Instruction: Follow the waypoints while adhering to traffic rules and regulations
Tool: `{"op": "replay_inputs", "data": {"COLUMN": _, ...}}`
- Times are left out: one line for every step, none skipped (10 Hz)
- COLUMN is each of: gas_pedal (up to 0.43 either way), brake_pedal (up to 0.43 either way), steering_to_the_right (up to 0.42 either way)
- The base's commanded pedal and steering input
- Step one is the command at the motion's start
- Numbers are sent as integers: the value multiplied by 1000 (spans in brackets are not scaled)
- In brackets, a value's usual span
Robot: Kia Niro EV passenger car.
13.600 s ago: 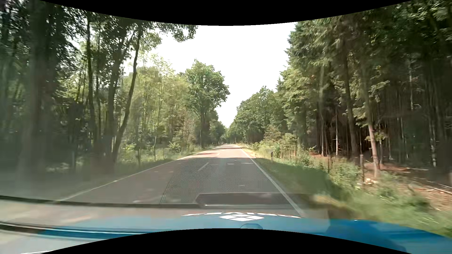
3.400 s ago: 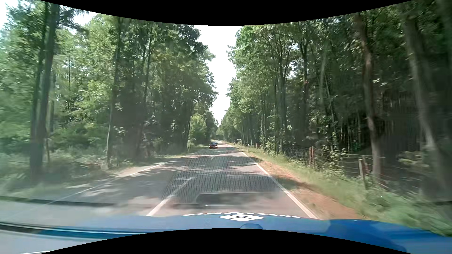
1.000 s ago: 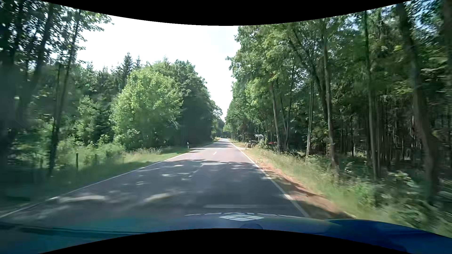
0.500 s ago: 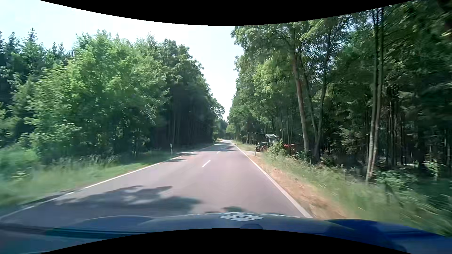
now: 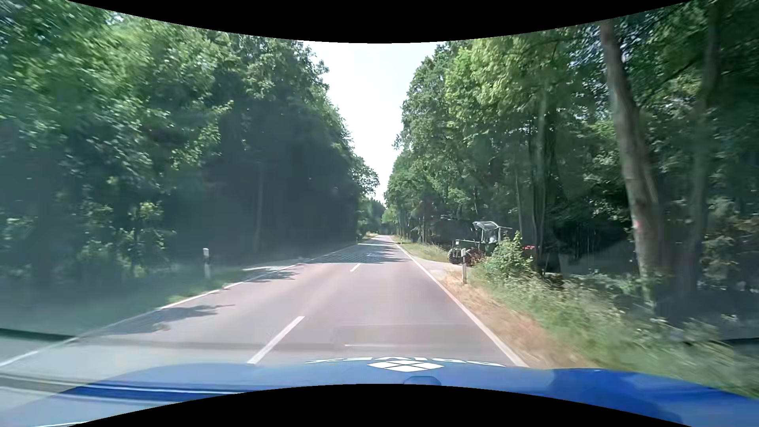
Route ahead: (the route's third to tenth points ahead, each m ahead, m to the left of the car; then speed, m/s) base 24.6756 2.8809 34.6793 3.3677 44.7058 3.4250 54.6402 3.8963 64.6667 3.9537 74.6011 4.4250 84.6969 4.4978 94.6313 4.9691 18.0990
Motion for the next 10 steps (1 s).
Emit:
{"op": "replay_inputs", "data": {"gas_pedal": 157, "brake_pedal": 0, "steering_to_the_right": -4}}
{"op": "replay_inputs", "data": {"gas_pedal": 157, "brake_pedal": 0, "steering_to_the_right": -4}}
{"op": "replay_inputs", "data": {"gas_pedal": 157, "brake_pedal": 0, "steering_to_the_right": -4}}
{"op": "replay_inputs", "data": {"gas_pedal": 157, "brake_pedal": 0, "steering_to_the_right": -4}}
{"op": "replay_inputs", "data": {"gas_pedal": 157, "brake_pedal": 0, "steering_to_the_right": -4}}
{"op": "replay_inputs", "data": {"gas_pedal": 157, "brake_pedal": 0, "steering_to_the_right": -4}}
{"op": "replay_inputs", "data": {"gas_pedal": 157, "brake_pedal": 0, "steering_to_the_right": -4}}
{"op": "replay_inputs", "data": {"gas_pedal": 157, "brake_pedal": 0, "steering_to_the_right": -4}}
{"op": "replay_inputs", "data": {"gas_pedal": 157, "brake_pedal": 0, "steering_to_the_right": -4}}
{"op": "replay_inputs", "data": {"gas_pedal": 157, "brake_pedal": 0, "steering_to_the_right": -4}}
